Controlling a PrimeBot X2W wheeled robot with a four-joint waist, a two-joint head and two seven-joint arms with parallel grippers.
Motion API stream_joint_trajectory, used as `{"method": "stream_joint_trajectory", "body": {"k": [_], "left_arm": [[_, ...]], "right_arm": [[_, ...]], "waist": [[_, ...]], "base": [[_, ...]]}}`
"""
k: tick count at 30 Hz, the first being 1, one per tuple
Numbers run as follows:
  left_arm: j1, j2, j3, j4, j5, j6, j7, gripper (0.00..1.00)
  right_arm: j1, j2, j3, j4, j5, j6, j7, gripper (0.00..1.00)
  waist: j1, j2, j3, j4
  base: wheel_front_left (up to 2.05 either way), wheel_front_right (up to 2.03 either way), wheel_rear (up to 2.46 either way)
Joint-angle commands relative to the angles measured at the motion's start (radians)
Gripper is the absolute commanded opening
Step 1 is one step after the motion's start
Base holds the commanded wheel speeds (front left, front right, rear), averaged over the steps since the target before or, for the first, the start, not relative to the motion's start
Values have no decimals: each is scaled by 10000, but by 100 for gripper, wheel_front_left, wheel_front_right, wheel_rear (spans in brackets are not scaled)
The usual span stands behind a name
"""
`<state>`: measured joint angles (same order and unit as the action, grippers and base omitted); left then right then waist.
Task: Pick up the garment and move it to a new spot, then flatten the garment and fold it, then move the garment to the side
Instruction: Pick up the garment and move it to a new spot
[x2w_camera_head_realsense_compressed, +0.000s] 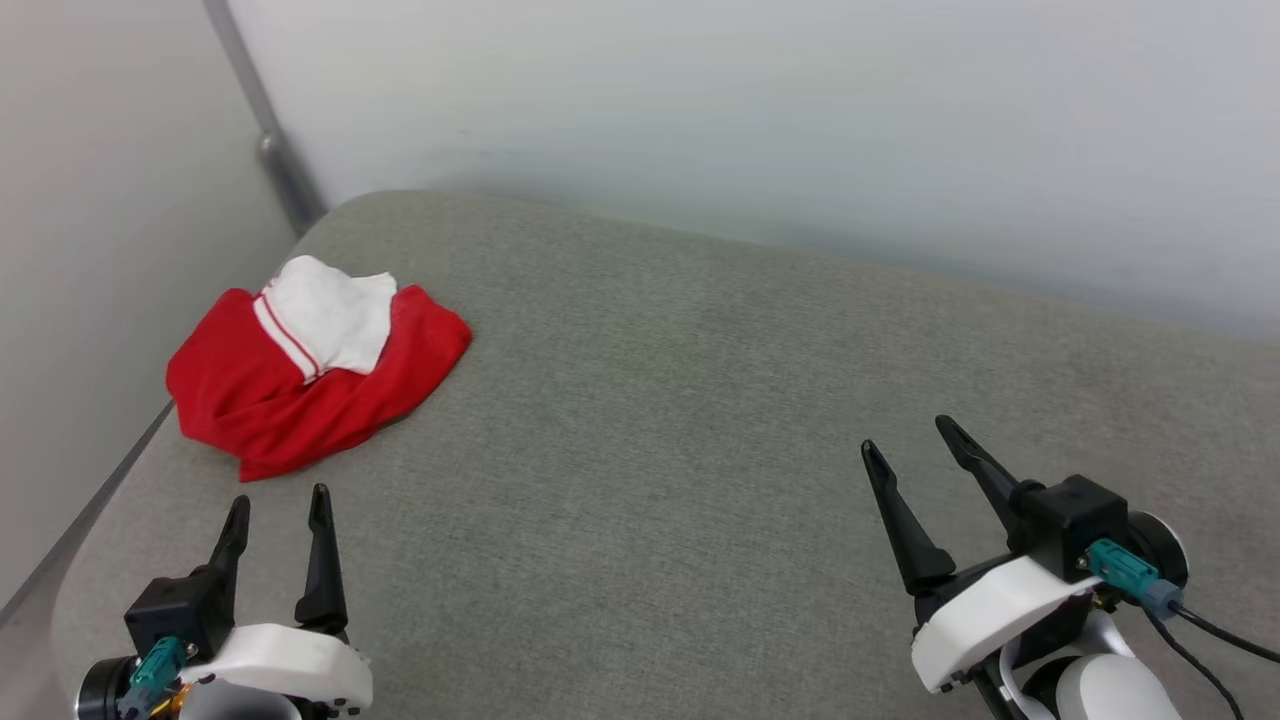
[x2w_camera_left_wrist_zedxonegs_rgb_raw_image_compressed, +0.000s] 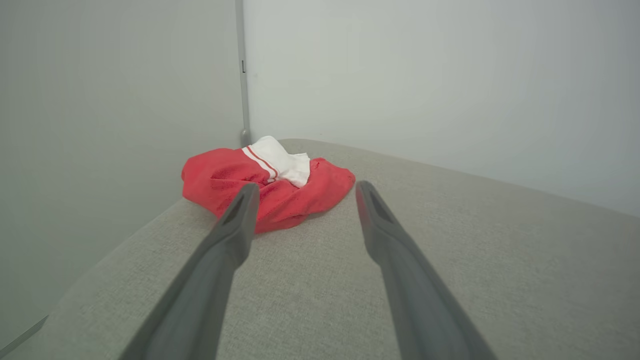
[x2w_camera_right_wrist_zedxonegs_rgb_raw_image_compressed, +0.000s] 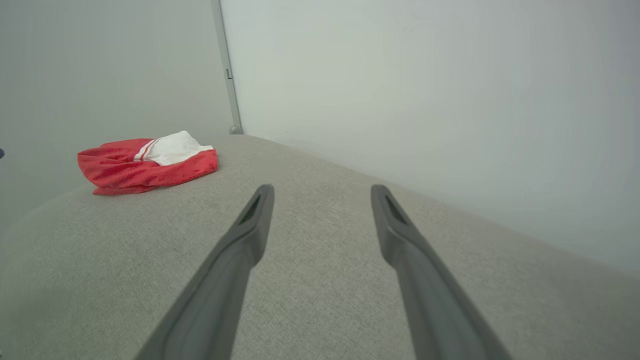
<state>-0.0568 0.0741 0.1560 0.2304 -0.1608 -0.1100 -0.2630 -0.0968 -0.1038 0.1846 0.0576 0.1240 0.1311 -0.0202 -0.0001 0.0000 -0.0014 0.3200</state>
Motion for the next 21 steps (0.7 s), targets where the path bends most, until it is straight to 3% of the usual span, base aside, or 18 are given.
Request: {"method": "stream_joint_trajectory", "body": {"k": [1,11,21], "left_arm": [[138,-8,36,-29,91,51,-25,100],[534,11,271,-274,359,92,-25,100],[526,-3,299,-705,513,126,-25,100]], "right_arm": [[-107,-18,30,-32,63,-6,-3,100],[-304,-79,410,29,190,-5,-71,100],[-452,-127,340,-128,264,-5,-18,100]], "waist": [[1,0,20,384],[1,0,107,1210],[1,0,388,1248]], "base": [[0,0,0],[0,0,0],[0,0,0]]}}
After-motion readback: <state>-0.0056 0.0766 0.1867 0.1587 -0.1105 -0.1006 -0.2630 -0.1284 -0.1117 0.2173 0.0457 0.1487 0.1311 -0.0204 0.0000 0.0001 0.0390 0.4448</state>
